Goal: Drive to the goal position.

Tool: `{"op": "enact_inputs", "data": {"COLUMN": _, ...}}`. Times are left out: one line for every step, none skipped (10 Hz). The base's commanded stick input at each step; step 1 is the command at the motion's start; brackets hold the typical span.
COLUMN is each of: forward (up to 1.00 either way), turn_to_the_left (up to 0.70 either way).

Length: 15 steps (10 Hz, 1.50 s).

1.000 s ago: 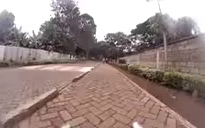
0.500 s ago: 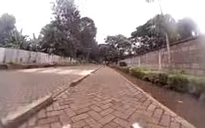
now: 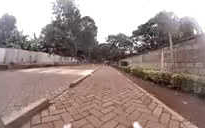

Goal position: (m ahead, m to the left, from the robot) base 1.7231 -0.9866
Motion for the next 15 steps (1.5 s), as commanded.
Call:
{"op": "enact_inputs", "data": {"forward": 0.50, "turn_to_the_left": -0.50}}
{"op": "enact_inputs", "data": {"forward": 0.50, "turn_to_the_left": -0.50}}
{"op": "enact_inputs", "data": {"forward": 0.50, "turn_to_the_left": -0.50}}
{"op": "enact_inputs", "data": {"forward": 0.50, "turn_to_the_left": -0.50}}
{"op": "enact_inputs", "data": {"forward": 0.50, "turn_to_the_left": 0.00}}
{"op": "enact_inputs", "data": {"forward": 0.50, "turn_to_the_left": 0.00}}
{"op": "enact_inputs", "data": {"forward": 0.50, "turn_to_the_left": 0.00}}
{"op": "enact_inputs", "data": {"forward": 0.50, "turn_to_the_left": 0.00}}
{"op": "enact_inputs", "data": {"forward": 0.50, "turn_to_the_left": 0.00}}
{"op": "enact_inputs", "data": {"forward": 0.50, "turn_to_the_left": 0.00}}
{"op": "enact_inputs", "data": {"forward": 0.50, "turn_to_the_left": 0.00}}
{"op": "enact_inputs", "data": {"forward": 0.50, "turn_to_the_left": 0.00}}
{"op": "enact_inputs", "data": {"forward": 0.50, "turn_to_the_left": 0.00}}
{"op": "enact_inputs", "data": {"forward": 0.50, "turn_to_the_left": 0.00}}
{"op": "enact_inputs", "data": {"forward": 0.50, "turn_to_the_left": 0.00}}
